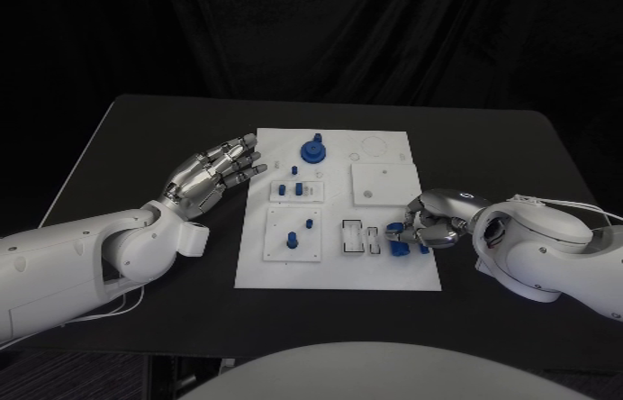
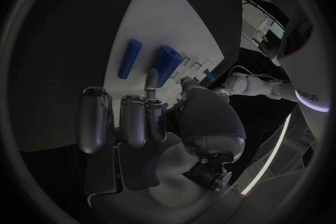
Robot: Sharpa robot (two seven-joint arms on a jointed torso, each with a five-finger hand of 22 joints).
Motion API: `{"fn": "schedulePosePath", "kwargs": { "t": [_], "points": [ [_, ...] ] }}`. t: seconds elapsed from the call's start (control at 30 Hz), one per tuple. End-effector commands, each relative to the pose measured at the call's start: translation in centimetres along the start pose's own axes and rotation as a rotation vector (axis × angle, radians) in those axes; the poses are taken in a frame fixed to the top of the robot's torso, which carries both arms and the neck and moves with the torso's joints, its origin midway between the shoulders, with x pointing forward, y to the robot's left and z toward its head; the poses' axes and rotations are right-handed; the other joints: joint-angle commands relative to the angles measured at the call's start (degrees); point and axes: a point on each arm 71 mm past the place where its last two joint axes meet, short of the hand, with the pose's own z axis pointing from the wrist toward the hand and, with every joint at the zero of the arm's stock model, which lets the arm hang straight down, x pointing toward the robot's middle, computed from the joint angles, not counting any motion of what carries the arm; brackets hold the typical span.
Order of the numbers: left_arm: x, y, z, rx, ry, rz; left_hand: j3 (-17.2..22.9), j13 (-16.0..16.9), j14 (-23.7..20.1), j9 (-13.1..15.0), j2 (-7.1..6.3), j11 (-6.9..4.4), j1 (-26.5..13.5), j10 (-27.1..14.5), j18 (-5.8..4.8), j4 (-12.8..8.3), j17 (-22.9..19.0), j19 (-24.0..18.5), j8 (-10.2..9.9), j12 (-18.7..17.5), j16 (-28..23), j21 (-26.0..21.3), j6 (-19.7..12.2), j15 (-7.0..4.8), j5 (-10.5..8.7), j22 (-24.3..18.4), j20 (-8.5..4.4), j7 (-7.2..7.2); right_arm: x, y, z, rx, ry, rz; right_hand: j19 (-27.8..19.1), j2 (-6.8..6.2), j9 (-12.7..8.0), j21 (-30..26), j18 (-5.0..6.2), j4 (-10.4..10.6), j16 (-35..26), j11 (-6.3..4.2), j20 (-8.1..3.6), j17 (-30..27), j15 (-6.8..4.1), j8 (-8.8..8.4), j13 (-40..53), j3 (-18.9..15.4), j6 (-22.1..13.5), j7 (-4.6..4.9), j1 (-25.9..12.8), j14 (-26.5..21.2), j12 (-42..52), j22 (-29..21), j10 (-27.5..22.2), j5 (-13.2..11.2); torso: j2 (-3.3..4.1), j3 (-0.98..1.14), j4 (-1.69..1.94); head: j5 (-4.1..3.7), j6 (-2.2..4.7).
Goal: Assemble the parts on the task board
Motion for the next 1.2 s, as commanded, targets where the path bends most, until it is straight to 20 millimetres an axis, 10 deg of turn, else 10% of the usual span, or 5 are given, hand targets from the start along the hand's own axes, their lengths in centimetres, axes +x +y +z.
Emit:
{"fn": "schedulePosePath", "kwargs": {
  "t": [0.03,0.63,0.8,1.2],
  "points": [
    [0.1,-0.2,0.0,0.044,0.012,-0.013,0.31,0.04,0.21,0.01,-0.24,0.27,-0.42,0.06,-0.57,0.01,0.03,0.12,0.34,0.08,0.10,0.31,0.09,-0.04,0.30,-0.14,0.07,-0.12,0.4,-0.4,0.1,0.063,0.036,-0.053,3.06,0.06,0.20,0.25,-1.12,-0.06,-0.39,-0.45,-0.42,6.66,-0.45,0.22,15.07,-0.58,-0.13,-0.41,0.18,4.25,0.15,11.93,6.06,-0.45,0.01,-0.02,0.00,0.11,-0.01],
    [-0.1,0.0,-0.1,0.029,0.011,-0.016,0.42,-0.01,0.10,-0.02,-0.32,0.41,-0.52,-0.09,-0.63,0.01,0.01,0.01,0.32,-0.14,0.02,0.26,-0.02,-0.02,0.23,-0.29,0.08,-0.12,1.4,-0.3,1.4,0.114,0.073,-0.101,2.52,0.74,0.80,-1.42,-0.72,-0.39,-1.69,-0.57,-0.60,4.57,-0.59,-0.93,15.07,-1.58,-0.08,-0.49,2.17,3.87,0.15,11.35,6.06,1.31,-0.01,0.00,0.01,0.26,-0.01],
    [-0.2,0.1,-0.1,0.026,0.007,-0.014,0.42,-0.01,0.10,-0.02,-0.32,0.41,-0.52,-0.09,-0.63,0.01,0.01,0.01,0.32,-0.14,0.02,0.26,-0.02,-0.02,0.23,-0.29,0.08,-0.12,1.5,0.0,1.4,0.105,0.066,-0.084,2.55,0.77,1.37,-1.16,-0.76,-2.18,-1.76,-0.75,-0.77,4.51,-0.77,-2.24,15.07,-0.14,0.19,-0.68,8.97,3.93,0.15,11.40,6.06,14.49,0.00,0.02,0.00,0.30,-0.01],
    [-0.4,0.4,-0.3,0.018,0.004,-0.016,0.50,-0.03,0.07,-0.02,-0.32,0.41,-0.56,-0.15,-0.65,0.02,0.00,0.03,0.33,-0.20,0.01,0.26,-0.01,0.00,0.22,-0.28,0.08,-0.05,1.0,0.8,0.9,0.057,-0.018,0.060,2.85,-1.05,2.69,-0.16,-0.92,-2.51,-1.53,-1.60,-1.47,4.61,-1.51,-3.25,15.07,6.48,1.56,-1.57,13.70,4.08,0.15,11.63,6.06,37.75,-0.01,-0.01,0.00,0.51,-0.01]
  ]
}}
